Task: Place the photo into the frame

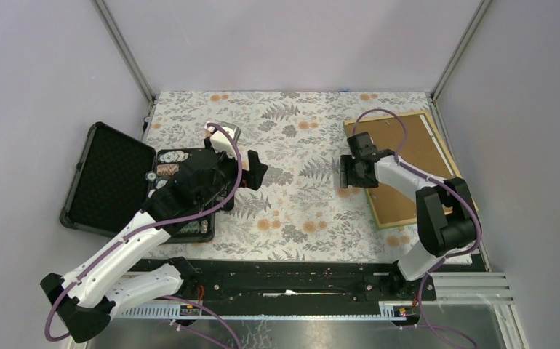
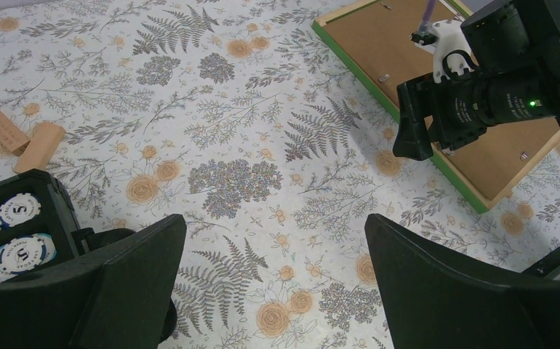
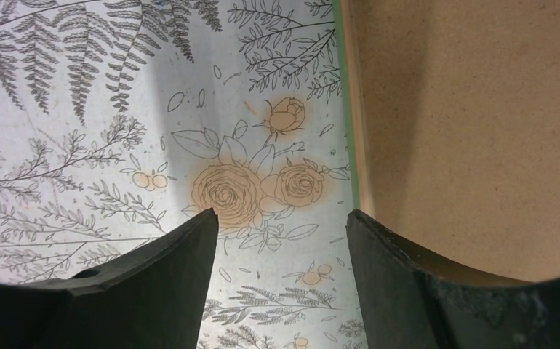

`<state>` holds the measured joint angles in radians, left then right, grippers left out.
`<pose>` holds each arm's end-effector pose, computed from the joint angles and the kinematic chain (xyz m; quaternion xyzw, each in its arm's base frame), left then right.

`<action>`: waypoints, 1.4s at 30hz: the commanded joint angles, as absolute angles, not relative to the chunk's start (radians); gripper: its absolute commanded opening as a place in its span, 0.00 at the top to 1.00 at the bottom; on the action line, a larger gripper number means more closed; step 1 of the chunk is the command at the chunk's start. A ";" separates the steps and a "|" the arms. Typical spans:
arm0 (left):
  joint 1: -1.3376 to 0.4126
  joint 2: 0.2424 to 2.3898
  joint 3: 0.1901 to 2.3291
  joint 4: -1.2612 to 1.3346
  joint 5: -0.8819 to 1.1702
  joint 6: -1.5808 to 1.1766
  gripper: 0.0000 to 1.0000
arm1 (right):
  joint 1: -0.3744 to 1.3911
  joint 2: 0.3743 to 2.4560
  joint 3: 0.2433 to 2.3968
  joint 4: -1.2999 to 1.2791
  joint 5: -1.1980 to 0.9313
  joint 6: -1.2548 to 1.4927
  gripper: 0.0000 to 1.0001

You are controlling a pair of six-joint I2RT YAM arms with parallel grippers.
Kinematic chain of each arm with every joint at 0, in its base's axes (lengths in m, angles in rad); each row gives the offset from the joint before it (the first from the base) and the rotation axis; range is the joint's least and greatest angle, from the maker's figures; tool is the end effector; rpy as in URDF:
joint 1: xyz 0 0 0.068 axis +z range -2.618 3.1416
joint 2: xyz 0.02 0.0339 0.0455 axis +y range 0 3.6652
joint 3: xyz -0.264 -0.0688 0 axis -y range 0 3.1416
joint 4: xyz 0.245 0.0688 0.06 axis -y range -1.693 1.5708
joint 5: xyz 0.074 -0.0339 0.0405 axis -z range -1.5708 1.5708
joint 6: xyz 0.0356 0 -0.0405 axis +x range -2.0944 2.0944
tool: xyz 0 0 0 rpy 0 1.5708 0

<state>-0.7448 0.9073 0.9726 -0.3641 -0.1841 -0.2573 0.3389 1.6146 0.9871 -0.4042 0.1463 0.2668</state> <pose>0.1530 -0.1322 0.3653 0.1403 0.7906 -0.2193 0.5543 0.3046 0.1019 0.1882 -0.0152 0.9614 0.0120 0.2745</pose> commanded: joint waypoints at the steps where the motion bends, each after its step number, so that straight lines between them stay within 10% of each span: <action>1: -0.747 0.910 0.974 -0.316 -0.202 -0.238 0.01 | 0.333 1.651 0.993 -0.372 0.197 0.276 0.28; 23: -0.747 0.913 0.974 -0.317 -0.200 -0.238 0.01 | 0.301 1.630 1.076 -0.449 0.439 0.236 0.10; 42: -0.746 0.911 0.973 -0.317 -0.212 -0.235 0.01 | 0.320 1.750 0.994 -0.443 0.114 0.395 0.16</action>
